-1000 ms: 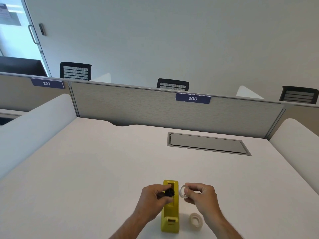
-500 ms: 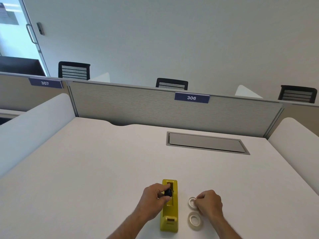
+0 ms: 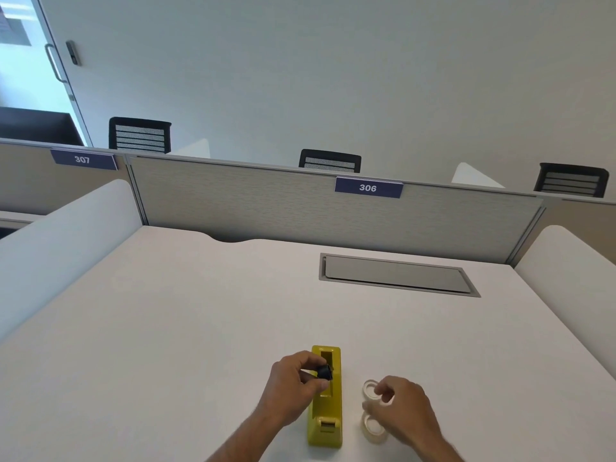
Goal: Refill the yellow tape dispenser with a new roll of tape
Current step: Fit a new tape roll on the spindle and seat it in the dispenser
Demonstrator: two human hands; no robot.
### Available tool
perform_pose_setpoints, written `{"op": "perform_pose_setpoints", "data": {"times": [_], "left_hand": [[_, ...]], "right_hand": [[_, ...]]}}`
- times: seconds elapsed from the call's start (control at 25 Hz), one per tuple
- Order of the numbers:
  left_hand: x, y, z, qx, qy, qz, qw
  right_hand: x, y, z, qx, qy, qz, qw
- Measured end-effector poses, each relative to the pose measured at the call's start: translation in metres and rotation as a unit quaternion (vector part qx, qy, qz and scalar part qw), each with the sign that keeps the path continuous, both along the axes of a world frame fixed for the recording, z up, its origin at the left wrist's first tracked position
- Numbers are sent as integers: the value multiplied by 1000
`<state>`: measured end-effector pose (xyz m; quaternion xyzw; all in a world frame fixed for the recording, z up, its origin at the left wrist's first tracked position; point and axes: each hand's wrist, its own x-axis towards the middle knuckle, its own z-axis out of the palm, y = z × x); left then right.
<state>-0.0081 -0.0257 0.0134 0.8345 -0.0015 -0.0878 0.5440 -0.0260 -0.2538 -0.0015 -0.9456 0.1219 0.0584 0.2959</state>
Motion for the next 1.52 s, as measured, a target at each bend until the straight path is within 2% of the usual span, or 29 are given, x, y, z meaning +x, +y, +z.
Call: {"op": "perform_pose_setpoints", "data": {"times": [0.16, 0.28, 0.36, 0.44, 0.6, 0.72, 0.92, 1.16, 1.52], "left_hand": [[0, -1, -1, -10, -2, 2, 1000], [-1, 0, -1, -15, 3, 5, 1000], [-3, 0, -1, -14, 3, 6, 1000], [-4, 0, 0, -12, 2, 8, 1000], [-6, -3, 1, -27, -1, 8, 1000], [-9, -7, 4, -38, -8, -1, 999], [-12, -9, 7, -57, -17, -13, 998], [-14, -10, 11, -60, -22, -16, 998], [-16, -11, 11, -65, -27, -25, 997]], "right_hand": [[-16, 8, -6, -83, 70, 101, 989], [-17, 10, -8, -59, 57, 105, 991], [-14, 11, -7, 30, 38, 82, 995], [-10, 14, -2, 170, 29, 27, 985], [-6, 19, 17, 391, 34, -8, 920], [-5, 24, 24, 457, 32, 4, 889], [0, 27, 28, 506, 28, 18, 862], [1, 29, 29, 513, 17, -4, 858], [1, 33, 26, 544, 14, 17, 839]]}}
